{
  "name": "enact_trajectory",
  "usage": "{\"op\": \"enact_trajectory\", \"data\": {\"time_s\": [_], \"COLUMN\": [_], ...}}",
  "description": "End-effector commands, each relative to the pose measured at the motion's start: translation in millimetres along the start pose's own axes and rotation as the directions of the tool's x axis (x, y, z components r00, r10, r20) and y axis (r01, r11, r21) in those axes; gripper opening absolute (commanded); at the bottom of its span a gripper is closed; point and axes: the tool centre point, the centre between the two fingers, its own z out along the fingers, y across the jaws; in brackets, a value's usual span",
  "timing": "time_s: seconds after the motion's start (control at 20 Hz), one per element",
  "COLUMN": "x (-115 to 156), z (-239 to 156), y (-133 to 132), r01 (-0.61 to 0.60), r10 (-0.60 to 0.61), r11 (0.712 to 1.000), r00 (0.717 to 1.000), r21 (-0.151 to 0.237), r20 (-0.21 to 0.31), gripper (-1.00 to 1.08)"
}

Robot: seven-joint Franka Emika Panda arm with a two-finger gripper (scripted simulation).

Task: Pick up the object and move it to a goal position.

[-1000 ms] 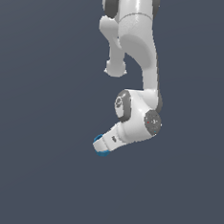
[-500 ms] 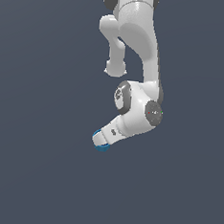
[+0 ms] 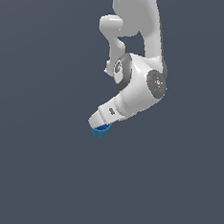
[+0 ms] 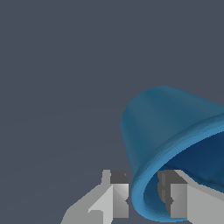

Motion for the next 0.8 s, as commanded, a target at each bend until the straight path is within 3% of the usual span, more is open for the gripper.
{"op": "enact_trajectory", "data": {"time_s": [0.0,0.75], "x": [-20.5,-129.5], "z": [-18.4,-113.8], "y": [1.2,6.8], "r01": [-0.001,-0.001], "r10": [0.001,0.001], "r11": [1.000,1.000], "r00": [1.000,1.000], "r21": [-0.002,-0.001], "r20": [-0.003,-0.003], "gripper": [-1.00,-1.00]}}
